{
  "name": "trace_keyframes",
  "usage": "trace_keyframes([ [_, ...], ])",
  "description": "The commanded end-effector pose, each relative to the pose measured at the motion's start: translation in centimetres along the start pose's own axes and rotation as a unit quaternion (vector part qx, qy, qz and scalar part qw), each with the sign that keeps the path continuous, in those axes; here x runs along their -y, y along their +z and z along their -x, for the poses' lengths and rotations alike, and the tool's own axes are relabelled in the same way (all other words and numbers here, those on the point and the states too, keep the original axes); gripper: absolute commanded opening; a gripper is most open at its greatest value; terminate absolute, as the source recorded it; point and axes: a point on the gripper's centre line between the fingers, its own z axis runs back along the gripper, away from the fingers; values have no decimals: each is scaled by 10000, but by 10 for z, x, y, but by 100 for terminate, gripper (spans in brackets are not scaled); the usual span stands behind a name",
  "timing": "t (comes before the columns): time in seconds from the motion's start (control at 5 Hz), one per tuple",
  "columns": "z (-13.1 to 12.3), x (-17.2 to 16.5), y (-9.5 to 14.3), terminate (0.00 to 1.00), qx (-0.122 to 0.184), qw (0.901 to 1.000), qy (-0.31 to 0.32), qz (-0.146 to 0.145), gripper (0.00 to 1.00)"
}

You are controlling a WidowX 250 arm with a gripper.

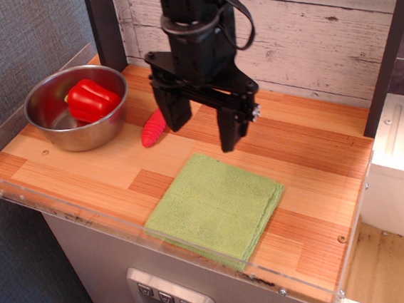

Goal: Move the cloth to the close edge of the counter.

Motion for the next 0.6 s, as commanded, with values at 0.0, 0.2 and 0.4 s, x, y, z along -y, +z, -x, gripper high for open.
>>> trace_keyframes([
  [0.0,-2,-16,17,0,138,9998,127,-15,100],
  [0.2,-2,-16,17,0,138,9998,127,-15,100],
  [0.4,-2,-16,17,100,138,9998,127,-15,100],
])
